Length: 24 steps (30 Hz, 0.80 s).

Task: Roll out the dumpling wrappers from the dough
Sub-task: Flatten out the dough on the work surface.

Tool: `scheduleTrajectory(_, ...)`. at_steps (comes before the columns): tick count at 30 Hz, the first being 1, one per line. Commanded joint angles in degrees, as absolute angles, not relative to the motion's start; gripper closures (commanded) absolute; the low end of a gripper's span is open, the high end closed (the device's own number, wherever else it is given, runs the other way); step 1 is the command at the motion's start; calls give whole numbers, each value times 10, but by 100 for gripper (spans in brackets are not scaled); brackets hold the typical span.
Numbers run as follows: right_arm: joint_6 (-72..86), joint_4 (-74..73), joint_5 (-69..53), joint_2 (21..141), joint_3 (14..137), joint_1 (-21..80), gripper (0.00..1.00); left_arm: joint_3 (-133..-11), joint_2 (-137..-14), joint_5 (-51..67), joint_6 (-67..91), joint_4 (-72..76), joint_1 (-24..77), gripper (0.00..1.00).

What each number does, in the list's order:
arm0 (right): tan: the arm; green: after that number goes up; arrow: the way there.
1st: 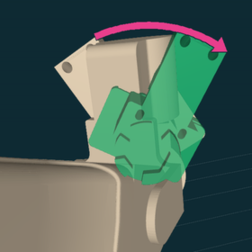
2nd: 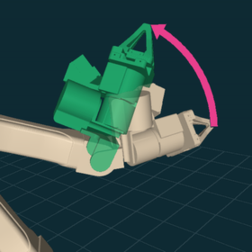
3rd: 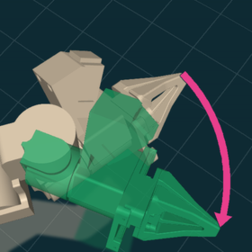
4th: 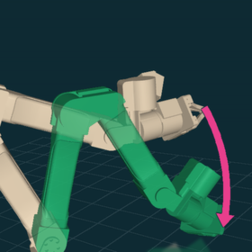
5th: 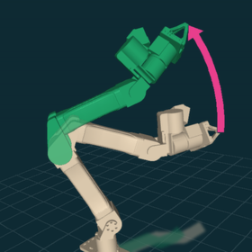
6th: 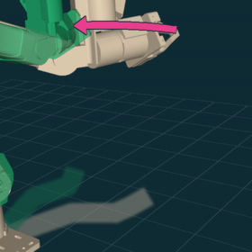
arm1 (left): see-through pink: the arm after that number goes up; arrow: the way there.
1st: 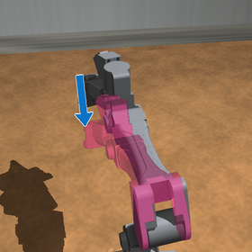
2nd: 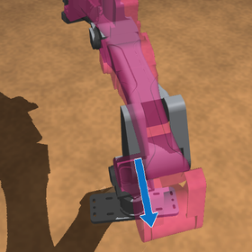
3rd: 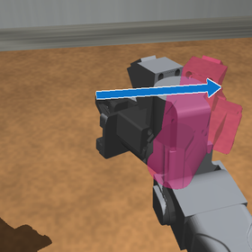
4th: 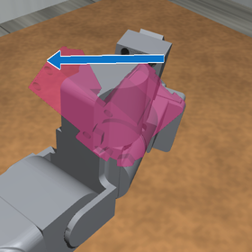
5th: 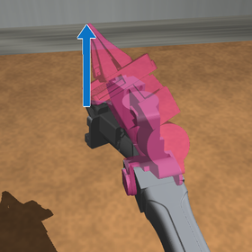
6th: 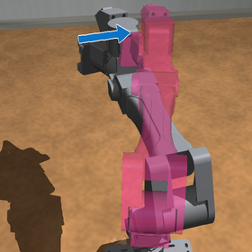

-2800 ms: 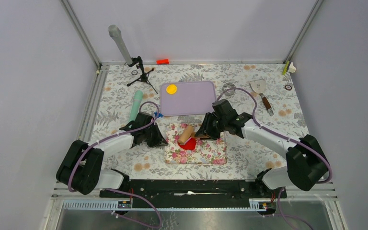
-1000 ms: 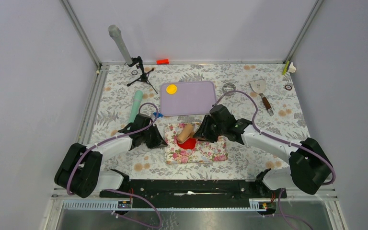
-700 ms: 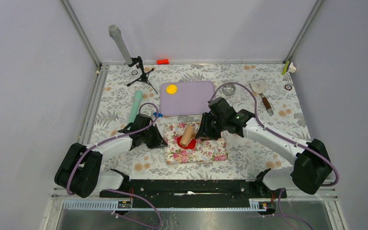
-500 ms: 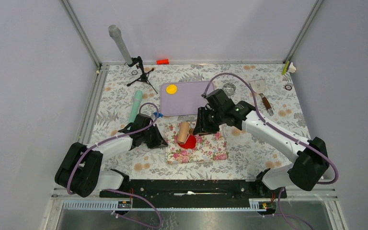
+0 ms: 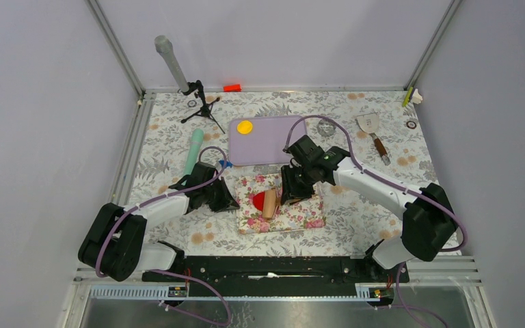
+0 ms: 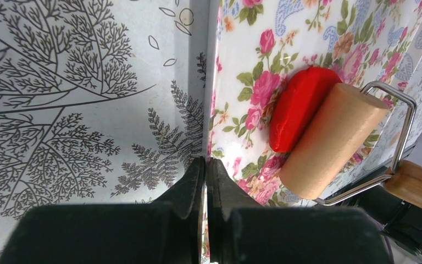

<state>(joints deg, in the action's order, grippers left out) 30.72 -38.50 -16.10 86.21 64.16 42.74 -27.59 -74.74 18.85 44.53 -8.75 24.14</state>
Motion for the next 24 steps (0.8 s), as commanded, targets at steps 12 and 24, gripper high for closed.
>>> scheduleTrajectory(12, 298, -309, -152, 934, 640, 432, 100, -272, -758, 186, 434, -118, 250, 100)
scheduleTrajectory(24, 284, -355, -113, 882, 621, 428, 100, -269, -756, 179, 437, -120, 251, 100)
